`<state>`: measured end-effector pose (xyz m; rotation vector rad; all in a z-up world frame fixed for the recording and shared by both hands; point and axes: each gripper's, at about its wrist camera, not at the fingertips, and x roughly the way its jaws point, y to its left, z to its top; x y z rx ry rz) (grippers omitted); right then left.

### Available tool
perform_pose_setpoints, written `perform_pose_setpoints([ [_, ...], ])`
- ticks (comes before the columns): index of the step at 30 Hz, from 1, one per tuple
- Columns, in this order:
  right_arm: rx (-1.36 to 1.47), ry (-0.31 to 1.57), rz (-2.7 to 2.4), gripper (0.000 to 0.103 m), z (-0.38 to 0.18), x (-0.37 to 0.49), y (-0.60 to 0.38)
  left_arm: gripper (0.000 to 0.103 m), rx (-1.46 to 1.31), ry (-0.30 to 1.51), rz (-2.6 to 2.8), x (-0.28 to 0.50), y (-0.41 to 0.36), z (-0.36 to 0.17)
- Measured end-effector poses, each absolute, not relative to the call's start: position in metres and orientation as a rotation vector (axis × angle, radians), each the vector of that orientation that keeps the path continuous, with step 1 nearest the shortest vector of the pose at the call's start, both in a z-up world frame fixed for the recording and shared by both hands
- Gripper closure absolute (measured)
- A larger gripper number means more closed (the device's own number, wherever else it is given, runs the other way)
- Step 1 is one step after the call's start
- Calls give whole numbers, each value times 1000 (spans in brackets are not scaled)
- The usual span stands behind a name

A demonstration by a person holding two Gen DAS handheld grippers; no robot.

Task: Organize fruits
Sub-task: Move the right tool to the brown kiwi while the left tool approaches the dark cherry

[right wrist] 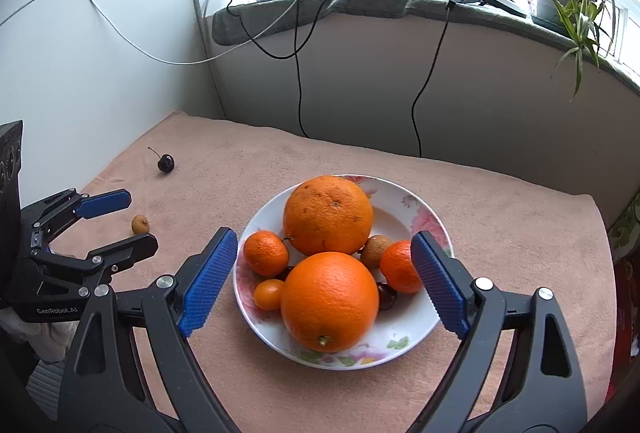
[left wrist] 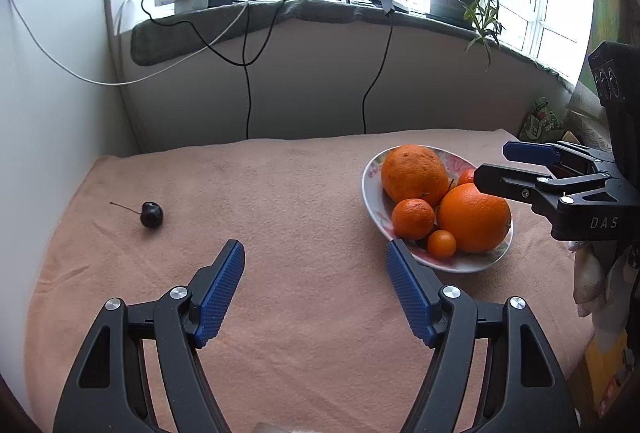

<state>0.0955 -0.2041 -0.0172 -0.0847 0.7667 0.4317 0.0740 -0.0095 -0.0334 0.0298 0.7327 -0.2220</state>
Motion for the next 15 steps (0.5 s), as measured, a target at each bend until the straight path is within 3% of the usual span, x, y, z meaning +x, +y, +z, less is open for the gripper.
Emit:
perform_pose_setpoints([
  [15, -100, 761, 579, 12, -19, 83, -134, 30, -46, 736, -122, 65, 66, -40],
])
